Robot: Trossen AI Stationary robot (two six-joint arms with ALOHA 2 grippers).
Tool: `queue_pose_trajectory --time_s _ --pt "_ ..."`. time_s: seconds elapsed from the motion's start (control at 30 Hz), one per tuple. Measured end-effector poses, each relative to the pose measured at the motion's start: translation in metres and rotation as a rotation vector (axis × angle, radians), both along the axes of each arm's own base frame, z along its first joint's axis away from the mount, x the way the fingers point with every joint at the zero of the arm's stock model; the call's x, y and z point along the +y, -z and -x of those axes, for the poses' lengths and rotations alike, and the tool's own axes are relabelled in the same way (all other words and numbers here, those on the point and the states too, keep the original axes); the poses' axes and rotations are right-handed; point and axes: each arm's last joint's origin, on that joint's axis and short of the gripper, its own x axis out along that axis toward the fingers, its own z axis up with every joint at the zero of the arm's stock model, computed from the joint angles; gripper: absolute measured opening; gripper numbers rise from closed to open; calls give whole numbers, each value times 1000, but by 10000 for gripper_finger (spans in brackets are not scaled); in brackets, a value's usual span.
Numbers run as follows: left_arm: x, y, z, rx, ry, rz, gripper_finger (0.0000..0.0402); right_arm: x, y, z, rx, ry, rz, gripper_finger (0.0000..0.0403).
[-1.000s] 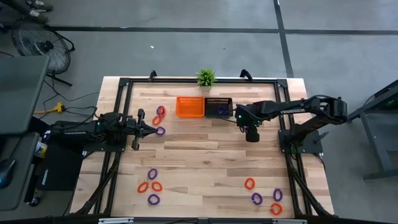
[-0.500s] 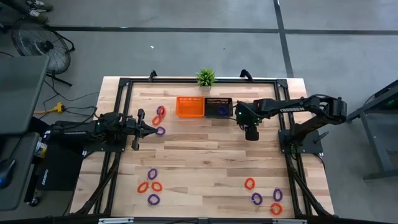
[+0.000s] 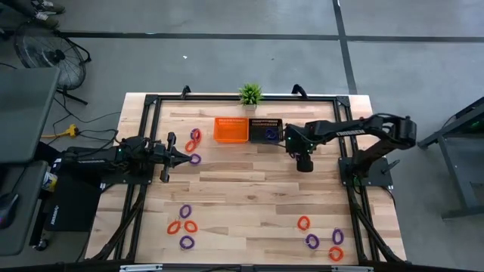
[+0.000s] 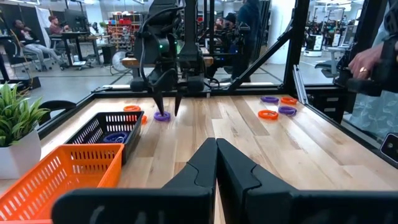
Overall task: Sort spring keychains into baskets
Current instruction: Put the purple spring keychain into the black basket
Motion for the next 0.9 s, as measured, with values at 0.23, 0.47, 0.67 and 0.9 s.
queue_pose_trajectory --time_s 0.23,0.47,0.67,0.9 --pt "0 0 0 -1 0 0 1 -5 11 -4 25 23 -16 165" --pt "0 0 0 0 0 0 1 -8 12 -4 24 81 -20 148" --pt "0 0 0 0 0 0 1 -8 12 -4 24 146 -20 83" --pt "0 0 0 0 0 0 1 -8 11 -3 15 207 -28 11"
